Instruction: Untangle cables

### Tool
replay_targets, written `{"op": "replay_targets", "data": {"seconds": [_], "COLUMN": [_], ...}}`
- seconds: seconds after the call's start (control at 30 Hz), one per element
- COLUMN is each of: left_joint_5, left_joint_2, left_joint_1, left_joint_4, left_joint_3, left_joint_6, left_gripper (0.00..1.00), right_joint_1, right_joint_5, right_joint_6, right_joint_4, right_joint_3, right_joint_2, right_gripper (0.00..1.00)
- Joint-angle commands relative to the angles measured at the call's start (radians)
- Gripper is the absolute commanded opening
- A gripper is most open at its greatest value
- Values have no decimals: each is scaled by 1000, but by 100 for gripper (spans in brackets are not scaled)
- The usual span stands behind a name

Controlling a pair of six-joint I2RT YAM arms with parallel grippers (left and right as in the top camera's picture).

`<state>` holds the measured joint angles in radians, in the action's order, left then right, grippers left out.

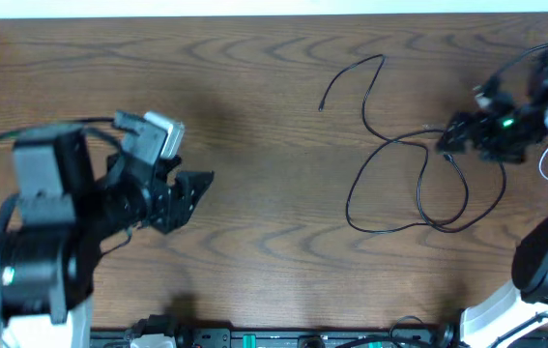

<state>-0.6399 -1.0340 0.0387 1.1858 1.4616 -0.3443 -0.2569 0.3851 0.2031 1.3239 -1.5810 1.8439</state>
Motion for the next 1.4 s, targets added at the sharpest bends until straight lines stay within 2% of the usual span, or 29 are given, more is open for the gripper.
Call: {"op": "replay_targets", "data": {"seconds": [0.0, 0.3, 0.63, 0.67, 0.73, 0.77, 0.8, 0.87, 0.97, 1.1, 1.27, 1.37], "left_joint_5": [58, 57, 46, 46, 46, 46, 46, 46, 46, 46, 47, 47], "left_joint_2": [66, 81, 81, 81, 81, 81, 81, 81, 81, 81, 81, 81], "left_joint_1": [-1, -1, -1, -1, -1, -1, -1, -1, -1, -1, -1, -1], "left_joint_4": [7, 62, 68, 68, 68, 68, 68, 68, 68, 68, 73, 80], "left_joint_3": [27, 27, 27, 27, 27, 27, 27, 27, 27, 27, 27, 27], "left_joint_6": [-2, -2, -2, -2, -2, -2, -2, -2, -2, -2, -2, -2], "left_gripper": [59, 59, 59, 59, 59, 59, 59, 59, 59, 59, 59, 59], "right_joint_1": [99, 249, 261, 261, 261, 261, 261, 260, 248, 220, 151, 85], "right_joint_5": [-13, -54, -54, -53, -53, -53, -54, -53, -27, 74, 90, 31], "right_joint_6": [87, 100, -65, -85, -132, -156, -184, -254, -356, -390, -389, -389], "right_joint_4": [-20, -198, -396, -414, -454, -475, -498, -540, -567, -560, -450, -385], "right_joint_3": [86, 241, 397, 402, 404, 404, 404, 402, 376, 267, 4, -174], "right_joint_2": [-2, -2, -2, -2, -2, -2, -2, -2, -2, -2, -3, -3], "right_gripper": [99, 99, 99, 94, 70, 46, 27, 1, 1, 1, 1, 1]}}
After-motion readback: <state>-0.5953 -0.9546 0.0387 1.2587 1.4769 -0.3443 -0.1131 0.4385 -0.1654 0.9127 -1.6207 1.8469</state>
